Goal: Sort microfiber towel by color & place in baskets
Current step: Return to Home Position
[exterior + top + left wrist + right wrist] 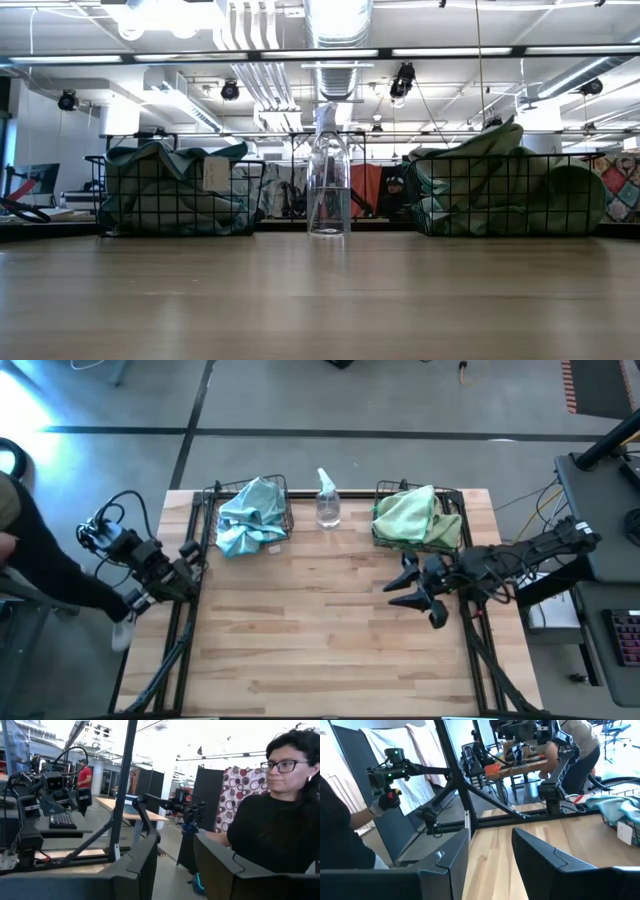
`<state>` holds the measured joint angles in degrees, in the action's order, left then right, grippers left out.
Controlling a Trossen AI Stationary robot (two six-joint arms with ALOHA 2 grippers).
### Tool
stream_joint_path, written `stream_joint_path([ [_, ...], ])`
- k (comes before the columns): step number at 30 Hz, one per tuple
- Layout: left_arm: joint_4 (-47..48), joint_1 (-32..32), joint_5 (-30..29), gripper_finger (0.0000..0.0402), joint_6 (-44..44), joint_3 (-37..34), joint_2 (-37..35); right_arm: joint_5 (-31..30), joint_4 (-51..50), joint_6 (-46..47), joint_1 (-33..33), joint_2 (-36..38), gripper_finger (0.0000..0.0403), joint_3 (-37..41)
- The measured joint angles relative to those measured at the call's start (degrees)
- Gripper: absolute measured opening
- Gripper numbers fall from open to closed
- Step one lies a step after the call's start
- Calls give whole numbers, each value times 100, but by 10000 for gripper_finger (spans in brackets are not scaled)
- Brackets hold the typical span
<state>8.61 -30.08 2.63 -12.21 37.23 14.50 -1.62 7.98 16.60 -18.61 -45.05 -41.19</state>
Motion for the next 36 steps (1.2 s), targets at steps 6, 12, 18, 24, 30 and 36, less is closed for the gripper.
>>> stream_joint_path([
  [6, 17, -1, 0, 114, 0, -237, -212, -292, 6, 209, 0, 361, 146, 392],
  [12, -19, 0, -4, 114, -2, -506, -472, -305, 84, 209, 13, 737, 146, 821],
  [18, -356, 1, -9, 114, 17, -925, -737, -309, 673, 221, 15, 1211, 146, 1495],
  [24, -643, 1, -11, 114, 120, -1337, -952, -307, 1313, 308, 15, 1620, 146, 2158],
  [30, -754, 1, -15, 114, 120, -1625, -1173, -300, 1859, 305, 15, 1944, 146, 2669],
  [36, -862, 1, -27, 114, 140, -1849, -1389, -296, 2023, 293, 15, 2265, 146, 3013],
])
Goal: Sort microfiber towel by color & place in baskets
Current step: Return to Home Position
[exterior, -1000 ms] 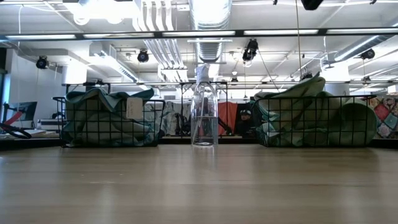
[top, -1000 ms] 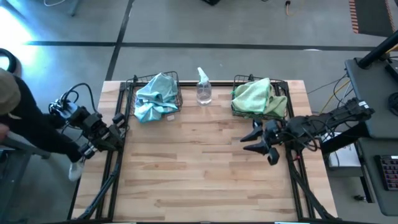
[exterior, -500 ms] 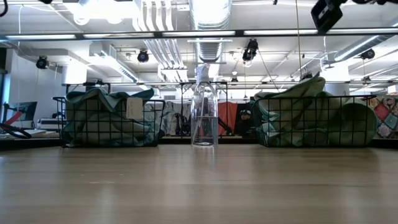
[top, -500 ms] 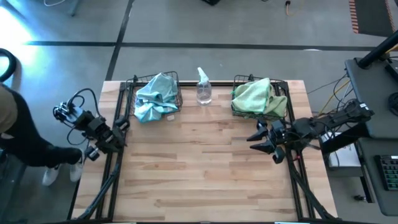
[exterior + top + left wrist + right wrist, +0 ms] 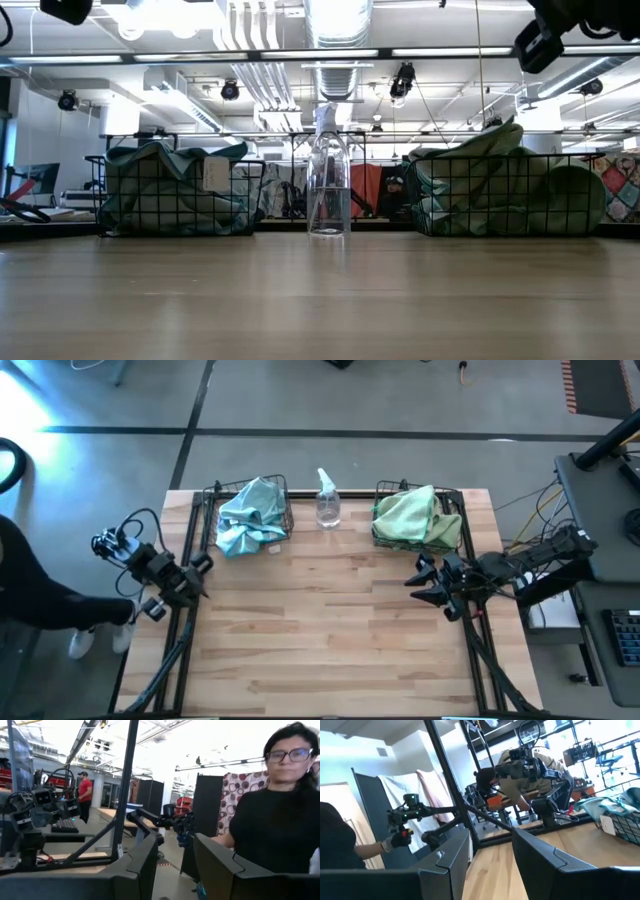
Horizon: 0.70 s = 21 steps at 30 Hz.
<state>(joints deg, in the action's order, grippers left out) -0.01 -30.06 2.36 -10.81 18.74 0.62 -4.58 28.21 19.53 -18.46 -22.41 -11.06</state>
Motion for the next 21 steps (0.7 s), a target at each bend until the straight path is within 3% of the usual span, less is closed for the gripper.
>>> stream_joint_path([
  [8, -35, 7, -458, 114, 180, -442, -66, -2, 1, -5, 0, 421, 146, 468],
  [21, 486, 7, -575, 114, 752, -587, -43, -17, 83, -31, 0, 624, 146, 1022],
])
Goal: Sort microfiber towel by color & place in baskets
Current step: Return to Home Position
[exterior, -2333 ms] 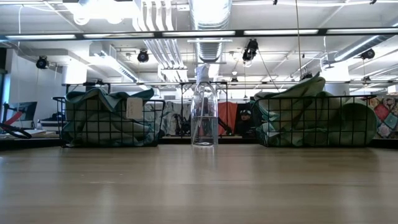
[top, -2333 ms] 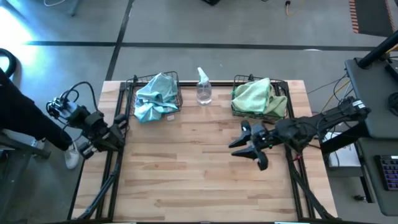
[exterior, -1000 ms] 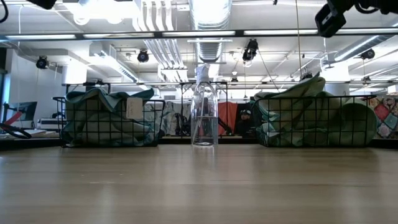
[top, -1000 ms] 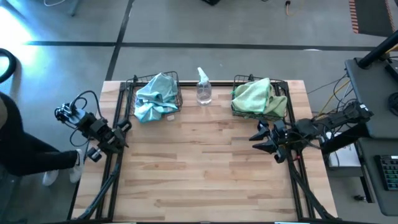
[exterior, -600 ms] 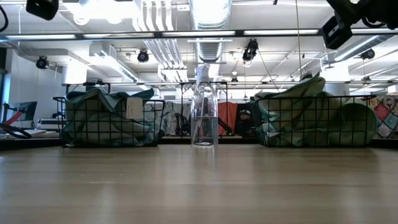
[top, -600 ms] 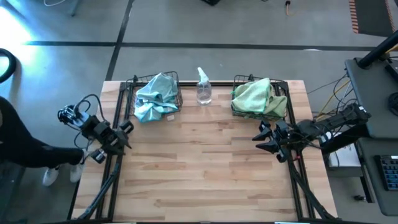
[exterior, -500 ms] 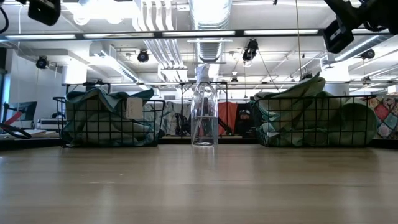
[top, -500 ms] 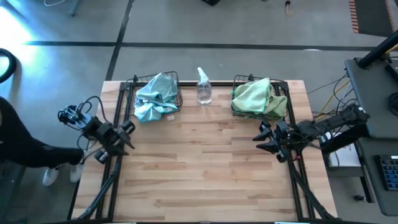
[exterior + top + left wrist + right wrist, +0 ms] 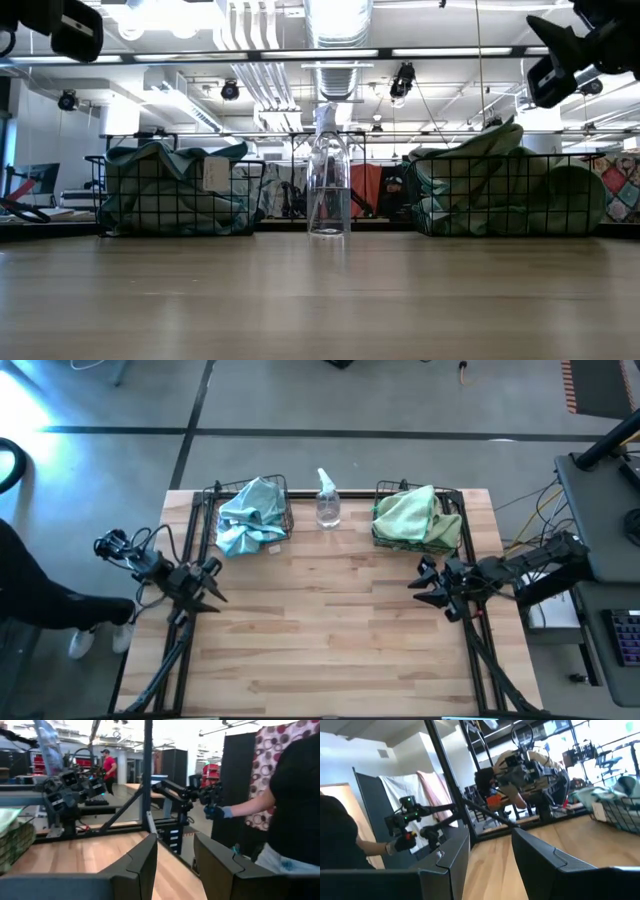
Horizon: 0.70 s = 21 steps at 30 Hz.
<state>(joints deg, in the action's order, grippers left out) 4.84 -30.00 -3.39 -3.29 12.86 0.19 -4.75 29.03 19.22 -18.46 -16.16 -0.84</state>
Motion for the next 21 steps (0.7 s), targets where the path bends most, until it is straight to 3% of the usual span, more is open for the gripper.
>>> stream_joint_path([
  [7, 31, 0, -428, 114, -44, -363, -20, -34, 3, -247, 0, 7, 146, 2],
  [21, -886, 0, -466, 114, -244, -1226, -19, -242, 0, -336, -2, 4, 146, 7],
])
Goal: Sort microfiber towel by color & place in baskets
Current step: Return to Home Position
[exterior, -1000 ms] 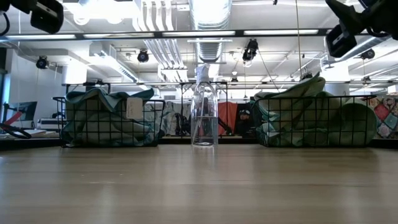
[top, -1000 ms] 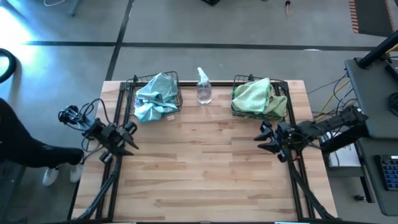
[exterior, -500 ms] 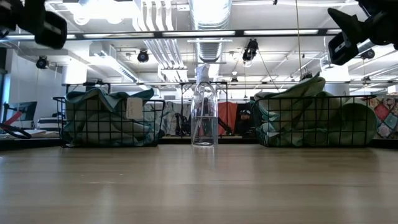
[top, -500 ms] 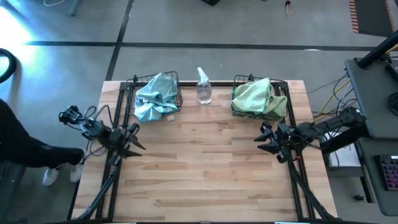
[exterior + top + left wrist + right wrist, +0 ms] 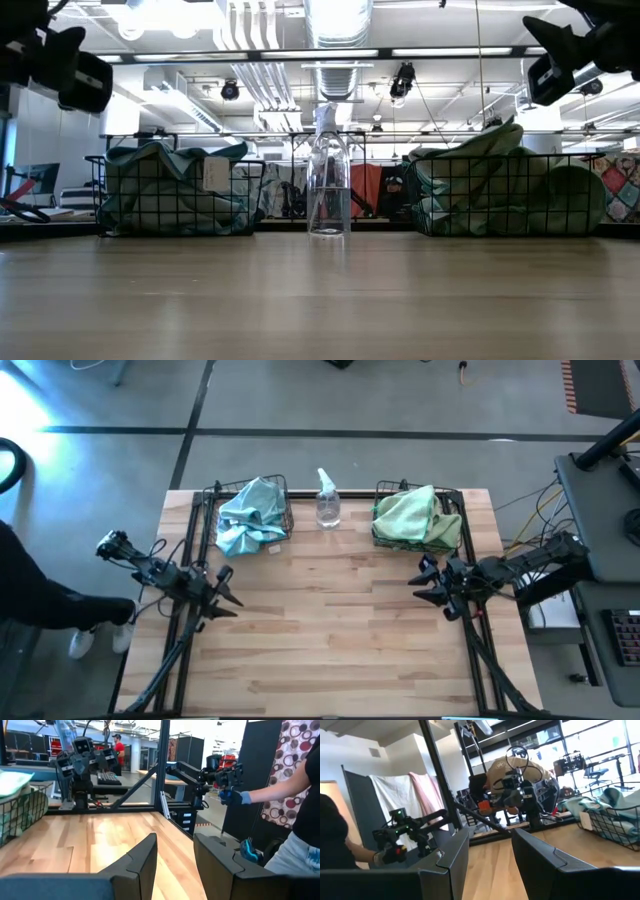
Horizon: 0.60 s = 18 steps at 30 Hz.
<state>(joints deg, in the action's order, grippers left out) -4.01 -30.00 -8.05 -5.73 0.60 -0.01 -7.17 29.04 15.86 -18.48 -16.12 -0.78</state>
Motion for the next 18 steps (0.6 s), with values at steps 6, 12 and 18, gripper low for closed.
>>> stream_joint_path([
  [6, 20, 0, -2, 114, -123, 5, 22, -49, -7, 0, 0, -5, 146, 0],
  [12, 25, 0, -2, 114, -85, 5, 28, -47, -58, 2, 2, -11, 146, 2],
  [18, -4, 0, 0, 114, 415, 5, 23, -47, -177, -13, 0, -13, 146, 2],
])
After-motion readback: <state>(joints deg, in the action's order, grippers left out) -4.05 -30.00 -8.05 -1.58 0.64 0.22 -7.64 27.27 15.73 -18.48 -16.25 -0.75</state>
